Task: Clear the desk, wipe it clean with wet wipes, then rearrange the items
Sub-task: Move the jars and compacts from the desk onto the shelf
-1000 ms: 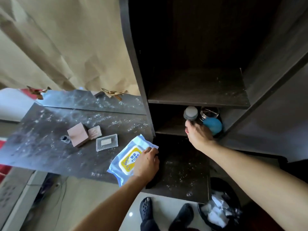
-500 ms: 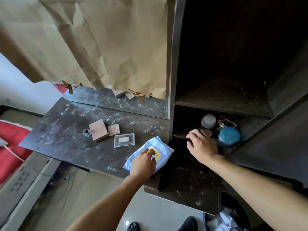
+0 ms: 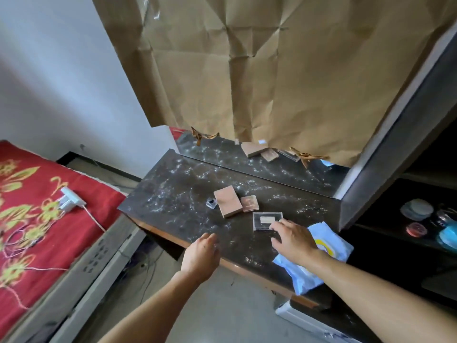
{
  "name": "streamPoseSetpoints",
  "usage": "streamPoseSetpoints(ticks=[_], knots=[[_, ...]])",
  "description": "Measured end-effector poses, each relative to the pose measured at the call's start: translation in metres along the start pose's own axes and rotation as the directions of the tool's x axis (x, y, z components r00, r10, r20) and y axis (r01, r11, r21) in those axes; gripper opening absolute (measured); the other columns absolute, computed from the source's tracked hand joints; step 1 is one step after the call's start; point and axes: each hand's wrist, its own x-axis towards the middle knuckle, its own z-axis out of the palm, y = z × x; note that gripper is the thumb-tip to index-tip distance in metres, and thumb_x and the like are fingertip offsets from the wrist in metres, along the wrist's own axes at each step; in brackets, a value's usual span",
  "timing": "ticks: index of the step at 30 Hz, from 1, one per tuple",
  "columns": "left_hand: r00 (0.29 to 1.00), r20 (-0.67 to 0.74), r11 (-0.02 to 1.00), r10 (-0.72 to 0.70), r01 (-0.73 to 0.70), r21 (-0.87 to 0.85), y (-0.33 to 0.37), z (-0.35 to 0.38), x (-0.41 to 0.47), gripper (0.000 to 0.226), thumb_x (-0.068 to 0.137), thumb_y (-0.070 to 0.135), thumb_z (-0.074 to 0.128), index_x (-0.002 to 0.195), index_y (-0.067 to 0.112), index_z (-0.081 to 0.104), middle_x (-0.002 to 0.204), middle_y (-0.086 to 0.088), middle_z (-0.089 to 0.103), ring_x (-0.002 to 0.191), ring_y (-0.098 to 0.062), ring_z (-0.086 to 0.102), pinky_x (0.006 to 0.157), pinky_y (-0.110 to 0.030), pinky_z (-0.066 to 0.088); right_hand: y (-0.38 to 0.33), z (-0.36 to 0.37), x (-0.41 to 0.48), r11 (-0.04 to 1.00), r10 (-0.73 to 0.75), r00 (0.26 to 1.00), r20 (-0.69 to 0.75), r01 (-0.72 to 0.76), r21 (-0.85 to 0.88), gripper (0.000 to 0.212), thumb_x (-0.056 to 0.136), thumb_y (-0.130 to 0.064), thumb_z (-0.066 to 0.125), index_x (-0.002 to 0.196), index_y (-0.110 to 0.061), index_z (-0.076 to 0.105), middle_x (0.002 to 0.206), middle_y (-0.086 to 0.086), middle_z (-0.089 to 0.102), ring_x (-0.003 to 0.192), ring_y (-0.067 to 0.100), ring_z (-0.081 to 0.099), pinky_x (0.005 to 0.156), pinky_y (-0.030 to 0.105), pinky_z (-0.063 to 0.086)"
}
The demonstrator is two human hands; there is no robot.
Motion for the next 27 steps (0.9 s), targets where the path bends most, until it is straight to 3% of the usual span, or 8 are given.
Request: streamPoseSetpoints(ticks=[8, 15, 27], knots=[[0.995, 0.071, 0.997, -0.074, 0.074, 0.009, -0.082, -0.024, 0.024, 0.027, 0.085, 0.025, 0.052, 0.112, 0.023, 0.056, 0.111, 0.003, 0.059, 0.099, -0.022, 0.060, 0.075, -0.035, 0.050, -0.063, 0.027, 0.050, 0.999, 0.039, 0.993, 0.115, -0.038, -0.009, 0.032, 0.083, -0.039, 0.055, 0.113, -0.027, 0.052, 0.112, -0.006, 0.058, 0.108, 0.018, 0.055, 0.075, 0.029, 0.043], [0.989, 0.128, 0.997, -0.075, 0.078, -0.013, -0.104, -0.012, 0.073, 0.026, 0.088, 0.024, 0.050, 0.112, 0.020, 0.056, 0.111, 0.000, 0.059, 0.101, -0.025, 0.059, 0.077, -0.035, 0.048, -0.074, 0.047, 0.117, 0.993, 0.110, 0.979, 0.172, -0.099, -0.070, 0.066, 0.078, -0.051, 0.057, 0.134, -0.023, 0.037, 0.135, 0.003, 0.047, 0.123, 0.024, 0.043, 0.088, 0.038, 0.045], [0.963, 0.257, 0.997, -0.081, 0.078, 0.019, -0.135, -0.005, 0.180, 0.024, 0.089, 0.026, 0.051, 0.111, 0.017, 0.054, 0.110, -0.002, 0.058, 0.098, -0.027, 0.060, 0.075, -0.036, 0.048, -0.100, 0.090, 0.200, 0.969, 0.242, 0.946, 0.215, -0.225, -0.103, 0.109, 0.066, -0.058, 0.069, 0.145, -0.021, 0.004, 0.127, 0.010, 0.037, 0.113, 0.029, 0.036, 0.081, 0.040, 0.044]])
